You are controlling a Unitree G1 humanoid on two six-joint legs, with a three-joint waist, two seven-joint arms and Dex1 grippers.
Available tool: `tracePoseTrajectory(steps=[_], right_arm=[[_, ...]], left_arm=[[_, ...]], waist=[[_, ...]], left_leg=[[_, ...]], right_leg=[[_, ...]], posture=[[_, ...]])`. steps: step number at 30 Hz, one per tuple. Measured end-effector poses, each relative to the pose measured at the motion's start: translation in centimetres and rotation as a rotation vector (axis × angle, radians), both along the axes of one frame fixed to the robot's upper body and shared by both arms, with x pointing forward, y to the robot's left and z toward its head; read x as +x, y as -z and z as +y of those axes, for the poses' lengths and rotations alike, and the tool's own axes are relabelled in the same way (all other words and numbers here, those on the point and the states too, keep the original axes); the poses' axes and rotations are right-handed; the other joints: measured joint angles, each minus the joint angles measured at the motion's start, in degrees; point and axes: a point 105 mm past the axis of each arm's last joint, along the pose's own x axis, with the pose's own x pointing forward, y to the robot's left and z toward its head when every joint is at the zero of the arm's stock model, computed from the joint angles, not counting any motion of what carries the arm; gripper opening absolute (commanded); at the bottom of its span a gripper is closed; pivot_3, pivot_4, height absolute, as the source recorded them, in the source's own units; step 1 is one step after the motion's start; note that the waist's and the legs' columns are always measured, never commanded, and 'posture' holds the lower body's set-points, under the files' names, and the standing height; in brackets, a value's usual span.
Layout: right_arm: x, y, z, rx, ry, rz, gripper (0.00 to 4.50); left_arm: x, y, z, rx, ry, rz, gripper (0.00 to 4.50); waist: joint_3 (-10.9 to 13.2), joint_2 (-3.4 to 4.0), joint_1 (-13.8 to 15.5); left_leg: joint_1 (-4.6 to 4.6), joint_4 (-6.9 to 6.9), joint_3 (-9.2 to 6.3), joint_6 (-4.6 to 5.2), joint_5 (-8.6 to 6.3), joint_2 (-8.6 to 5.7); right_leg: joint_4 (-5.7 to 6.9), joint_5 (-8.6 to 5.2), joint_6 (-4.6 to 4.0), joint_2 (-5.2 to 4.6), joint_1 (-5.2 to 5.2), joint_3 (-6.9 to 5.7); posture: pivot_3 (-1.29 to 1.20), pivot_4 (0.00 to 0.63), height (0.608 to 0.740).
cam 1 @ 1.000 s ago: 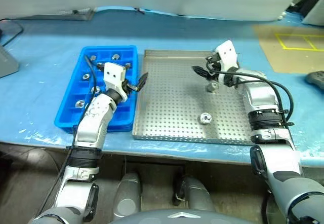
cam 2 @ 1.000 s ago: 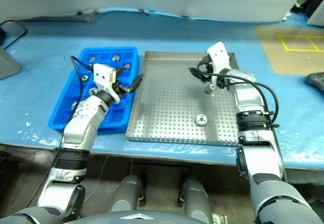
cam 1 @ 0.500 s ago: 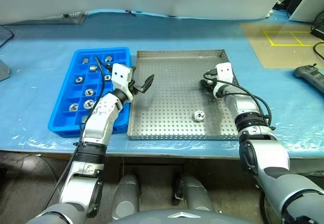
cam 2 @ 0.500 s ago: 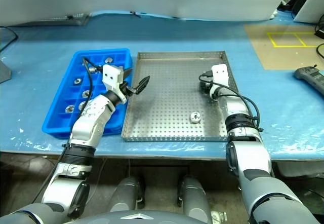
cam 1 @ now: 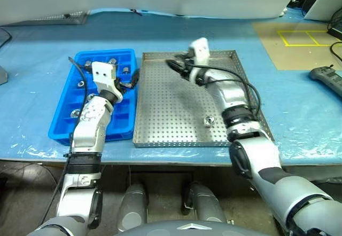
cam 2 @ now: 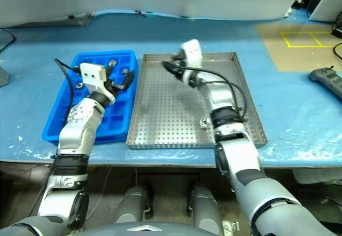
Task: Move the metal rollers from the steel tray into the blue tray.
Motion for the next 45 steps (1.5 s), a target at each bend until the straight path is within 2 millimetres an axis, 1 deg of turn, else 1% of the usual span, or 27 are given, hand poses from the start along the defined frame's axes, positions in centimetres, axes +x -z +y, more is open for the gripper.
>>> tracePoseTrajectory(steps=[1, 2, 3, 4, 6, 8, 9, 11, 13, 15, 19, 23, 25, 26, 29, 31, 32, 34, 36, 38, 41, 43, 45], right_arm=[[-0.3, 0.8, 1.2, -0.047, -0.025, 0.011, 1.78], [-0.4, 2.0, 2.0, -0.099, -0.031, 0.036, 1.78], [-0.4, 3.3, 2.4, -0.140, -0.031, 0.061, 1.78], [-0.5, 4.6, 2.7, -0.185, -0.035, 0.086, 1.78], [-0.9, 6.3, 3.4, -0.231, -0.053, 0.111, 1.78], [-1.1, 6.1, 4.1, -0.239, -0.071, 0.094, 1.78], [-1.0, 5.9, 4.4, -0.244, -0.076, 0.086, 1.78], [-1.0, 5.7, 4.7, -0.257, -0.078, 0.078, 2.53], [-1.1, 6.0, 5.1, -0.262, -0.085, 0.082, 3.13], [-1.2, 6.1, 5.3, -0.260, -0.086, 0.078, 3.77], [-1.0, 6.1, 5.3, -0.261, -0.073, 0.072, 3.77], [-0.8, 5.9, 5.3, -0.242, -0.048, 0.070, 3.77], [-0.6, 5.8, 5.2, -0.235, -0.037, 0.070, 3.77], [-0.6, 5.8, 5.1, -0.233, -0.034, 0.069, 3.77], [-0.2, 5.7, 4.4, -0.236, -0.012, 0.064, 3.77], [0.1, 5.7, 3.8, -0.234, 0.008, 0.064, 3.77], [0.2, 5.7, 3.6, -0.234, 0.017, 0.064, 3.77], [0.4, 5.6, 3.2, -0.232, 0.029, 0.064, 3.77], [0.5, 5.7, 2.9, -0.232, 0.039, 0.065, 3.77], [0.7, 5.9, 2.0, -0.233, 0.057, 0.067, 3.77], [0.8, 6.6, 1.2, -0.234, 0.076, 0.078, 3.77], [1.0, 6.4, 0.8, -0.229, 0.092, 0.074, 3.77], [1.0, 6.4, 0.6, -0.227, 0.102, 0.069, 3.77]], left_arm=[[-0.2, -0.5, 0.7, -0.023, -0.032, -0.015, 4.30], [-0.4, -0.8, 1.8, -0.045, -0.076, -0.028, 4.30], [-0.6, -1.0, 2.7, -0.058, -0.114, -0.036, 4.30], [-1.1, -0.8, 3.9, -0.065, -0.159, -0.036, 4.30], [-1.9, 0.2, 5.7, -0.072, -0.233, -0.009, 4.30], [-2.4, 1.0, 6.3, -0.074, -0.265, 0.020, 4.30], [-2.5, 1.2, 6.4, -0.073, -0.271, 0.027, 4.30], [-2.8, 0.7, 6.3, -0.068, -0.277, 0.013, 4.30], [-3.1, 0.0, 6.3, -0.061, -0.281, -0.009, 4.30], [-3.4, -0.2, 6.3, -0.052, -0.286, -0.014, 4.30], [-3.7, 0.8, 6.6, -0.047, -0.299, 0.025, 4.30], [-4.0, 0.9, 6.7, -0.038, -0.302, 0.035, 4.30], [-4.4, 1.3, 6.9, -0.019, -0.307, 0.062, 4.30], [-4.7, 1.8, 7.1, -0.003, -0.307, 0.085, 4.30], [-5.9, 4.1, 7.3, 0.062, -0.288, 0.192, 4.30], [-6.5, 5.9, 7.7, 0.098, -0.301, 0.288, 4.30], [-6.7, 6.5, 8.0, 0.105, -0.322, 0.323, 4.30], [-6.7, 6.7, 8.6, 0.119, -0.374, 0.350, 4.30], [-6.3, 6.8, 8.8, 0.128, -0.414, 0.361, 4.30], [-5.2, 6.9, 8.0, 0.108, -0.413, 0.363, 4.30], [-3.1, 7.2, 5.9, 0.088, -0.358, 0.370, 4.30], [-1.6, 7.1, 3.4, 0.089, -0.263, 0.371, 4.30], [-0.8, 7.6, 0.9, 0.095, -0.166, 0.388, 4.30]], waist=[[0.0, 0.00, 0.6], [0.0, 0.00, 1.2], [0.0, 0.00, 1.9], [0.0, 0.00, 2.4], [0.0, -0.02, 3.4], [0.0, -0.04, 4.1], [0.0, -0.05, 4.7], [0.0, -0.05, 5.4], [0.0, -0.05, 5.7], [0.0, -0.05, 6.2], [0.0, -0.05, 6.6], [0.0, -0.05, 6.5], [0.0, -0.05, 6.5], [0.0, -0.05, 6.4], [0.0, -0.05, 6.4], [0.0, -0.05, 6.4], [0.0, -0.04, 6.4], [0.0, 0.06, 6.5], [0.0, 0.19, 6.4], [0.0, 0.37, 6.6], [0.0, 0.39, 6.6], [0.0, 0.40, 6.6], [0.0, 0.39, 6.3]], left_leg=[[-0.01, 0.00, 0.00, 0.01, -0.01, 0.00], [-0.03, 0.00, 0.00, 0.01, -0.01, -0.01], [-0.06, 0.00, -0.01, 0.01, -0.01, -0.02], [-0.08, 0.00, -0.01, 0.01, -0.02, -0.04], [-0.13, 0.01, -0.01, 0.01, -0.03, -0.05], [-0.12, 0.01, -0.03, -0.02, -0.02, -0.02], [-0.11, 0.01, -0.04, -0.07, -0.01, 0.01], [-0.04, 0.00, -0.04, -0.23, -0.02, 0.03], [0.00, 0.00, -0.04, -0.35, -0.08, 0.03], [0.01, 0.00, -0.04, -0.36, -0.08, 0.02], [-0.01, -0.01, -0.04, -0.39, -0.06, 0.03], [-0.01, -0.01, -0.04, -0.40, -0.06, 0.03], [0.00, -0.03, -0.04, -0.41, -0.06, 0.03], [0.00, -0.05, -0.04, -0.41, -0.06, 0.03], [-0.01, -0.07, -0.03, -0.41, -0.06, 0.03], [0.00, -0.07, -0.03, -0.43, -0.06, 0.03], [0.03, -0.07, -0.03, -0.44, -0.05, 0.03], [0.20, -0.07, -0.01, -0.47, -0.03, 0.04], [0.41, -0.09, -0.01, -0.50, -0.02, 0.04], [0.57, -0.15, 0.00, -0.55, 0.01, 0.04], [0.60, -0.15, 0.00, -0.57, 0.04, 0.05], [0.58, -0.15, 0.00, -0.58, 0.06, 0.04], [0.53, -0.14, 0.01, -0.57, 0.06, 0.04]], right_leg=[[-0.01, 0.00, -0.01, 0.00, 0.00, 0.00], [-0.03, -0.01, -0.01, -0.01, 0.00, 0.00], [-0.05, -0.01, -0.01, -0.02, 0.00, 0.00], [-0.07, -0.01, -0.01, -0.04, 0.00, 0.00], [-0.08, -0.01, -0.01, -0.06, -0.04, 0.00], [-0.04, -0.01, -0.01, -0.06, -0.03, -0.01], [0.00, -0.01, -0.01, -0.06, -0.04, -0.02], [0.04, -0.01, -0.01, -0.06, 0.01, -0.02], [0.05, -0.01, 0.00, -0.06, 0.04, -0.02], [0.06, 0.00, 0.00, -0.06, 0.04, -0.02], [0.08, 0.00, 0.00, -0.05, 0.02, -0.02], [0.07, 0.00, 0.00, -0.05, 0.02, -0.01], [0.07, 0.00, 0.00, -0.05, 0.01, -0.01], [0.07, 0.00, 0.00, -0.05, 0.01, -0.01], [0.05, -0.01, 0.00, -0.05, 0.00, -0.01], [0.06, -0.01, 0.01, -0.05, 0.00, -0.02], [0.07, -0.01, 0.01, -0.05, 0.02, -0.01], [0.08, -0.01, 0.01, -0.05, 0.16, 0.00], [0.08, -0.02, 0.03, -0.05, 0.37, 0.01], [0.06, -0.04, 0.06, -0.05, 0.58, 0.01], [0.04, -0.03, 0.08, -0.05, 0.66, 0.02], [0.04, -0.02, 0.08, -0.06, 0.67, 0.02], [-0.02, -0.01, 0.08, -0.06, 0.66, 0.02]], posture=[[0.30, 0.150, 0.740], [0.32, 0.150, 0.740], [0.34, 0.150, 0.740], [0.36, 0.150, 0.740], [0.38, 0.150, 0.740], [0.42, 0.150, 0.740], [0.42, 0.150, 0.740], [0.43, 0.150, 0.740], [0.44, 0.150, 0.740], [0.44, 0.150, 0.740], [0.43, 0.150, 0.740], [0.42, 0.150, 0.740], [0.41, 0.150, 0.740], [0.41, 0.150, 0.740], [0.38, 0.150, 0.740], [0.36, 0.150, 0.740], [0.35, 0.150, 0.740], [0.34, 0.150, 0.740], [0.32, 0.150, 0.740], [0.30, 0.150, 0.740], [0.27, 0.150, 0.740], [0.25, 0.150, 0.740], [0.24, 0.150, 0.740]])
